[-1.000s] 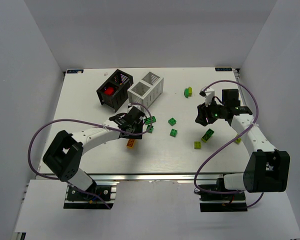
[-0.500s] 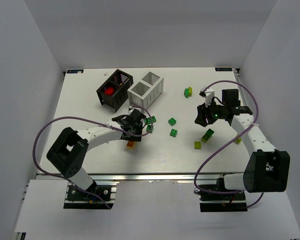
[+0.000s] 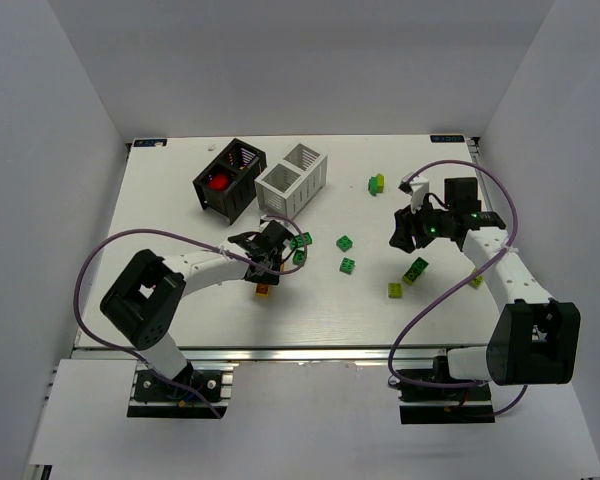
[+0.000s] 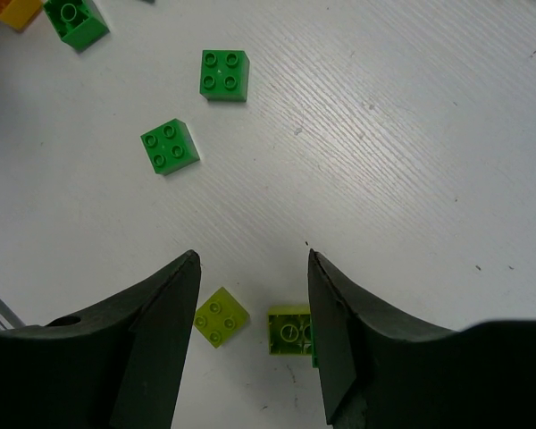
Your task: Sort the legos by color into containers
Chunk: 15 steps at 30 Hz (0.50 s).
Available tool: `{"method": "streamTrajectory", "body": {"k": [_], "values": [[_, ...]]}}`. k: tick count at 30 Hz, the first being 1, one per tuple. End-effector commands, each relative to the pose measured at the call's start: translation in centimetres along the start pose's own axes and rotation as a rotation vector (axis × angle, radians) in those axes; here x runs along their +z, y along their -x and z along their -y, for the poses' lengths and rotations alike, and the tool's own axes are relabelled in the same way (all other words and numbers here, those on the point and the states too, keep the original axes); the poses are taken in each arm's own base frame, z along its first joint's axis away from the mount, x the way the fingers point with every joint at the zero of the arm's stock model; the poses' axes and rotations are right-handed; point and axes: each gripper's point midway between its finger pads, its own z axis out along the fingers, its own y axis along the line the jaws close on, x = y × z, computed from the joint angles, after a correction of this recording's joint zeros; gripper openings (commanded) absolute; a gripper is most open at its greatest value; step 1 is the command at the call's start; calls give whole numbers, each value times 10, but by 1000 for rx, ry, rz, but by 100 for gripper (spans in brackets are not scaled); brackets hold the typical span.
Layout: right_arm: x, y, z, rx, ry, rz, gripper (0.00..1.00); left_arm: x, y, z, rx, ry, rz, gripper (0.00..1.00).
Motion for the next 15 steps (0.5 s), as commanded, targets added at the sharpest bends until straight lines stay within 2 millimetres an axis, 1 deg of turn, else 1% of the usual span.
{"method": "streamTrajectory", "body": {"k": [1,2,4,5,6,8,9,10,12,13,14,15], "values": [[-12,22,2,-33,-10,51,57,-15,21,6,-12,-22,62,17],[-12,22,1,-33,-7,53,57,-21,28,7,-17,-31,81,16],[-12,24,0,-36,2,54,56,-43,56,13,-37,-63,160,13],[-13,27,0,-40,5,59,56,-50,65,13,-45,-72,184,13],[-14,28,-2,-43,14,65,54,-63,84,18,-53,-96,228,12],[-15,30,-4,-48,24,72,48,-78,107,16,-78,-120,278,12],[-16,33,-7,-53,39,84,46,-91,127,17,-89,-137,321,11],[-16,33,-9,-60,46,86,39,-95,140,8,-111,-133,345,11],[-18,34,-13,-71,63,99,29,-105,163,1,-127,-151,385,11],[-18,34,-15,-74,68,102,19,-113,186,-14,-170,-151,428,11],[-19,34,-16,-80,74,105,12,-115,201,-21,-196,-162,457,10],[-19,34,-18,-83,80,109,5,-117,221,-35,-233,-187,481,10]]}}
